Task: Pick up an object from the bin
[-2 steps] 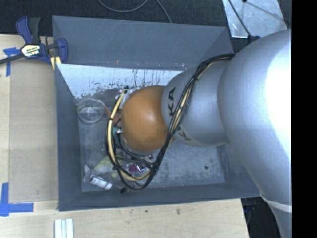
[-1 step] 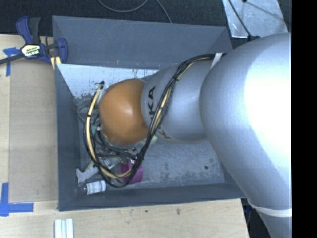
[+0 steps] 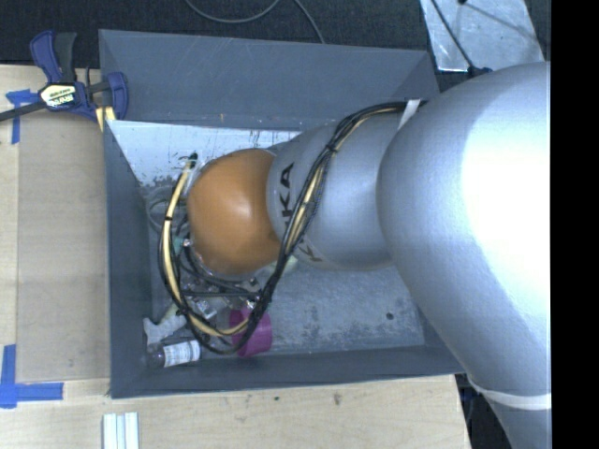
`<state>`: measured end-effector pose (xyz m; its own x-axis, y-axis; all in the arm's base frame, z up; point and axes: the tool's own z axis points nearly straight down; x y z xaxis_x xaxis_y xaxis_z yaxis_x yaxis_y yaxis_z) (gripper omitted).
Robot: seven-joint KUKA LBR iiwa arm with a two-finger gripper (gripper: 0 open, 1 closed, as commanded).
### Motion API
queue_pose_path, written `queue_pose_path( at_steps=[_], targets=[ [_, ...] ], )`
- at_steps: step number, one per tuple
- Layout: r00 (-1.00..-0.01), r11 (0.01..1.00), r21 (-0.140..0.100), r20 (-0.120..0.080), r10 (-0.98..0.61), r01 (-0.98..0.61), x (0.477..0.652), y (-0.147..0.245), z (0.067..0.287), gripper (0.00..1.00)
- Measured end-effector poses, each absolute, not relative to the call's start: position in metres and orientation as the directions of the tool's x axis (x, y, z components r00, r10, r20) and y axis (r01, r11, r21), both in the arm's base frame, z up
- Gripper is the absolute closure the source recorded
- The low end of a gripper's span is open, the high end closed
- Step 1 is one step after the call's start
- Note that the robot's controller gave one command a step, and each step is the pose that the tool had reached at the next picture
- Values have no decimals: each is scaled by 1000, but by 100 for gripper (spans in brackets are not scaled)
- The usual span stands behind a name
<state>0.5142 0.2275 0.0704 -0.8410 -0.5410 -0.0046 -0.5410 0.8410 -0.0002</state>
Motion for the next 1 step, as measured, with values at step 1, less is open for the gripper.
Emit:
queue_pose_path(
  at_steps=[1],
  targets=[
    [-842,842,0,-4,-540,-540,514,227,72,100]
  ],
)
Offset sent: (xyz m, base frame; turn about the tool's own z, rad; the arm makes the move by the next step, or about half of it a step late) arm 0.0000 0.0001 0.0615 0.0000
